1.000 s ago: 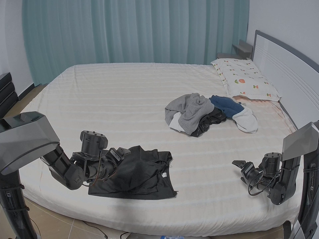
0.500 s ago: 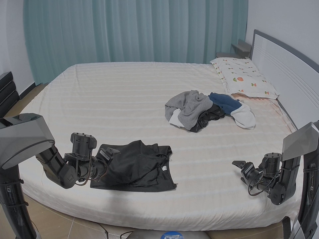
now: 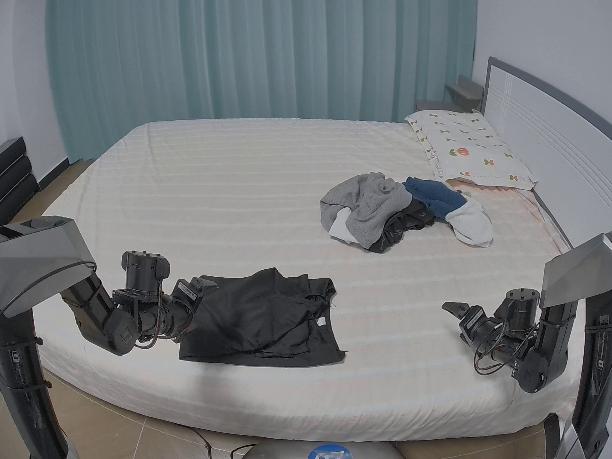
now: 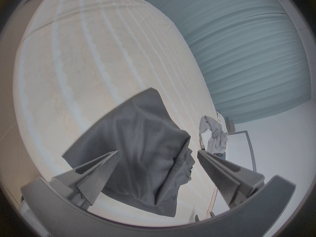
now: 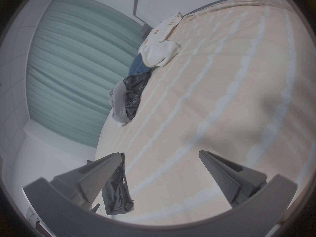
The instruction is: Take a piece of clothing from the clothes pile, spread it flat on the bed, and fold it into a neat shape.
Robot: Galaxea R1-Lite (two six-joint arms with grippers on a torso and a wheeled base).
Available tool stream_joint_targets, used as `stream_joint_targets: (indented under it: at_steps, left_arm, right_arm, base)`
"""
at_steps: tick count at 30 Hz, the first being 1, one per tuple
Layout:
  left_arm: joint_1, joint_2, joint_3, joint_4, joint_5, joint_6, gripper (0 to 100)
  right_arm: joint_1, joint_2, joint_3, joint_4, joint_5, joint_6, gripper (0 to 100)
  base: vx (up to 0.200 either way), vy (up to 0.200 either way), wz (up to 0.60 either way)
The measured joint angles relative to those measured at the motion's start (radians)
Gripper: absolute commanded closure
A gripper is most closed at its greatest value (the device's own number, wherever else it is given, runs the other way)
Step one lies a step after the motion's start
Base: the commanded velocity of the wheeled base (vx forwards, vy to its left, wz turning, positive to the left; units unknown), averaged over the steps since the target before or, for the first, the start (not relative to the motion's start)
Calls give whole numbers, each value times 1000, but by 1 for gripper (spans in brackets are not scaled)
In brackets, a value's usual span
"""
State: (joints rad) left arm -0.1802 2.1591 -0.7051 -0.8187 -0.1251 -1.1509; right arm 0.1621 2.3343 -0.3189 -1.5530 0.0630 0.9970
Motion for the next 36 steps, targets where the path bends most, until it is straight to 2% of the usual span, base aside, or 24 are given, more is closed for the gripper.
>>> stream_joint_targets:
  at_steps: [3, 13, 26, 33, 36]
  left_arm:
    - [9, 7, 0, -7, -1, 0, 0]
    - [17, 25, 9, -15, 0, 1, 0]
    - [17, 34, 11, -15, 1, 0, 0]
    - [16, 34, 12, -16, 1, 2, 0]
    - [16, 34, 12, -16, 2, 4, 0]
  right_arm:
    - [34, -9, 0, 0, -36, -19, 0]
    - [158, -28, -38, 22, -98, -211, 0]
    - [284, -72, -338, 463, -149, -307, 0]
    - [329, -81, -526, 697, -201, -381, 0]
    - [342, -79, -599, 793, -220, -399, 0]
  base:
    - [0, 200, 0]
    - [0, 200, 0]
    - [0, 200, 0]
    - [0, 200, 0]
    - [0, 0, 0]
